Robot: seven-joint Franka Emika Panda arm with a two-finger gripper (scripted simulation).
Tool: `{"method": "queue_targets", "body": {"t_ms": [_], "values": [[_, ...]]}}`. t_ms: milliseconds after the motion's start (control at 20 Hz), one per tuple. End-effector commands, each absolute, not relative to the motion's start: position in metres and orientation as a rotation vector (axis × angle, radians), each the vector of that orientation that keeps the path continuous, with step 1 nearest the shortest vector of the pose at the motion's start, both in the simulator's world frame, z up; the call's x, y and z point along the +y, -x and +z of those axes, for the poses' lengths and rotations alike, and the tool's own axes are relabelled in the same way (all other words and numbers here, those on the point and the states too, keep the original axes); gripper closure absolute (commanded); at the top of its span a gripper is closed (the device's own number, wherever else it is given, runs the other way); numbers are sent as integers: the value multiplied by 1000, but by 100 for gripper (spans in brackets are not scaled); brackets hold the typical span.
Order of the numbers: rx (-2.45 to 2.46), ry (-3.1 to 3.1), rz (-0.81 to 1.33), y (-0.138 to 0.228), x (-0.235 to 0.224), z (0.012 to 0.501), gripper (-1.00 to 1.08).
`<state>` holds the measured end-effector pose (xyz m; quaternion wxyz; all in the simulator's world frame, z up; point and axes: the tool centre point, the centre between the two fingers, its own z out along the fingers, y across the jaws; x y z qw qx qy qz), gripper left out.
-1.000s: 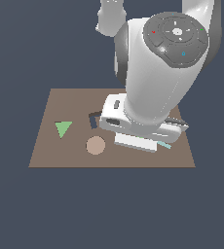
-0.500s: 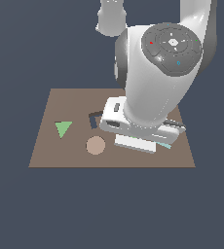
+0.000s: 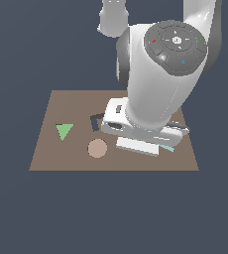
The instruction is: Insert a designated object into the corresponding slot on a board.
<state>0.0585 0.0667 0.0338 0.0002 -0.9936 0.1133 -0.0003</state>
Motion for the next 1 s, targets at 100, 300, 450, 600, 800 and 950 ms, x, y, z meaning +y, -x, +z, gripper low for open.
{"method": "queue_targets", "body": {"t_ms": [100,300,450,600,800,950], "values": [[345,3122,1,-58,67,33,108],[297,3127,1,-55,67,33,108],[236,3133,0,-52,68,34,108],[153,3138,0,-47,68,34,108],[10,3141,0,-39,68,34,108],[-121,3139,0,-32,67,35,108]]}}
